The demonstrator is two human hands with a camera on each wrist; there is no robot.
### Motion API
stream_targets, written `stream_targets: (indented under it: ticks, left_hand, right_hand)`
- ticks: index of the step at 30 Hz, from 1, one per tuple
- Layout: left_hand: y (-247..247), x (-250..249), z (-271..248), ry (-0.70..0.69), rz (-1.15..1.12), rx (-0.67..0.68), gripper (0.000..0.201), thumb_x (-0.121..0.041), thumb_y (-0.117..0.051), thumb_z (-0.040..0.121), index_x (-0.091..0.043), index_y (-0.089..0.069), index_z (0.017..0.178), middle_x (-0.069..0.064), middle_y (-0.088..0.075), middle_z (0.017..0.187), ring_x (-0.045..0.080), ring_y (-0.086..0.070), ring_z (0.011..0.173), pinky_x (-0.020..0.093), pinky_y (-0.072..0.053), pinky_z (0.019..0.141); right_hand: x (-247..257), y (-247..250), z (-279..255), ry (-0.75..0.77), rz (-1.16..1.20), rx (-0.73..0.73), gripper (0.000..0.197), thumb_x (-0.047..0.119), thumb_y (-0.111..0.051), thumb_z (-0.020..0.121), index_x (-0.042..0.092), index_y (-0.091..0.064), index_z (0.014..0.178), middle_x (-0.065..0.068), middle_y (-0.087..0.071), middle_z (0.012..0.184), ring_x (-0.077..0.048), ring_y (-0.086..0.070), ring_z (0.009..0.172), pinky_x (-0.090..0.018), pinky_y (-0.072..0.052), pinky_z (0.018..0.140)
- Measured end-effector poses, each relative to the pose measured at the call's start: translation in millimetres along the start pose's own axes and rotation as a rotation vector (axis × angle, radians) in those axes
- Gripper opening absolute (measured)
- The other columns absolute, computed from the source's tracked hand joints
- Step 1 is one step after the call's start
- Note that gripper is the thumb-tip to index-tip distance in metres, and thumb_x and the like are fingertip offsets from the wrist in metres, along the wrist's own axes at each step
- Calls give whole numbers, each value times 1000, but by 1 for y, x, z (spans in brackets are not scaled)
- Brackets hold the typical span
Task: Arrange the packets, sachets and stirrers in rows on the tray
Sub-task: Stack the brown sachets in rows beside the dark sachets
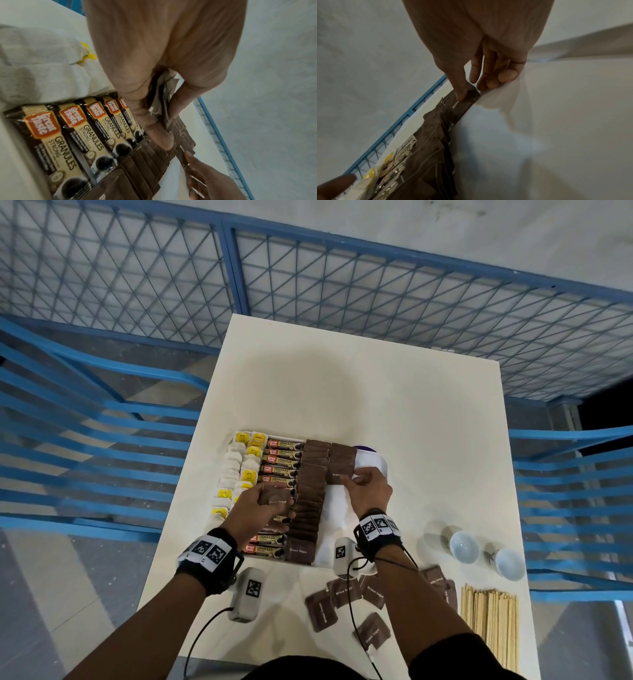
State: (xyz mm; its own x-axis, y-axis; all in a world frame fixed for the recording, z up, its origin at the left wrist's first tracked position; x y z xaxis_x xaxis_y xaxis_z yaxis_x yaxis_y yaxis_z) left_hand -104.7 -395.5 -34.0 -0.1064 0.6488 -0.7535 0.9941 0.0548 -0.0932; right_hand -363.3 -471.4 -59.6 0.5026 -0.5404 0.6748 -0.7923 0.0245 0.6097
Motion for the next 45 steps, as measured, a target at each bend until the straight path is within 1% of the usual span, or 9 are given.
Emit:
stream_targets:
  ticks: [5, 12, 18, 26, 30, 33, 37, 41, 45]
  left_hand:
    - [-7, -2, -3, 12, -67, 51, 28, 7, -63, 94, 3, -61, 122, 25, -73, 110, 39, -74, 96, 45, -64, 75]
    - [-17, -8, -7, -13, -56, 64, 25, 1, -72, 89, -1, -67, 113, 20, -74, 108, 32, -75, 96, 43, -63, 71]
    - [-12, -9, -7, -17, -66, -48, 19, -23, -65, 98, -7, -72, 104, 21, -72, 100, 34, -74, 91, 58, -62, 70]
    - [-19, 2, -10, 103, -202, -50, 25, -29, -59, 101, -9, -73, 108, 15, -77, 97, 33, -74, 83, 52, -62, 66]
    - [-17, 4, -12, 30, -88, -12, 19, -16, -67, 96, -3, -70, 109, 18, -74, 94, 36, -72, 75, 46, -62, 65]
    - [-16, 10, -11, 9, -40, -30, 16, -10, -68, 95, -1, -67, 109, 15, -75, 88, 34, -73, 74, 45, -63, 64]
    - [-16, 15, -9, 18, -50, -42, 13, -9, -67, 96, -3, -69, 108, 18, -75, 92, 35, -73, 74, 47, -63, 66]
    - [-13, 19, -3, 59, -101, -16, 19, 1, -55, 99, 0, -67, 114, 24, -72, 99, 39, -72, 81, 49, -62, 73]
    - [-9, 19, -3, 67, -60, 2, 21, 7, -50, 100, 6, -65, 114, 27, -72, 100, 42, -72, 90, 55, -60, 86]
  right_hand:
    - [15, 5, -19, 97, 67, -62, 20, 38, -75, 84, 23, -67, 94, 8, -68, 84, -4, -62, 77, -20, -44, 73]
    - [52, -49, -61, 345, 28, 503, 19, 35, -77, 85, 21, -76, 98, 12, -74, 91, 9, -64, 80, -7, -47, 69]
    - [49, -43, -59, 328, 163, 475, 4, 22, -81, 82, 19, -78, 84, 10, -76, 82, -3, -69, 80, -16, -54, 75]
    - [44, -35, -59, 321, 210, 401, 8, 21, -79, 84, 28, -78, 81, 16, -73, 74, 1, -66, 70, -20, -54, 73]
    - [36, -30, -57, 282, 218, 377, 2, 27, -79, 85, 27, -77, 85, 12, -73, 76, -2, -64, 65, -20, -51, 67]
    - [23, -37, -58, 222, 119, 418, 30, 50, -79, 78, 26, -75, 96, 7, -75, 86, -8, -69, 74, -23, -53, 65]
    - [16, -42, -60, 210, 115, 466, 20, 34, -81, 82, 17, -73, 86, 1, -74, 78, -11, -68, 68, -23, -48, 61]
    - [6, -18, -37, 147, 104, 250, 17, 35, -78, 84, 20, -70, 80, 3, -74, 78, -14, -68, 69, -26, -53, 67]
    - [0, 4, -19, 91, -5, 64, 15, 30, -77, 85, 17, -72, 88, 8, -65, 77, -13, -59, 74, -12, -38, 60]
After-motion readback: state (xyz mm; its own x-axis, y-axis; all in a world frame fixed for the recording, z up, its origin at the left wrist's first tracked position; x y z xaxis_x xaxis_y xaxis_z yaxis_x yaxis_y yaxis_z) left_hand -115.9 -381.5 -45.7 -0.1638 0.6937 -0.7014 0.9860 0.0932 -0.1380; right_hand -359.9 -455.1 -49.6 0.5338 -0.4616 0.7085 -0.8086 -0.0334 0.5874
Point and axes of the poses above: each hand's wrist, its own z-axis towards the middle knuckle, its own y-axis out of the back of the hand, x = y × z, the point moved 8 cm from there along z, towards the middle knuckle
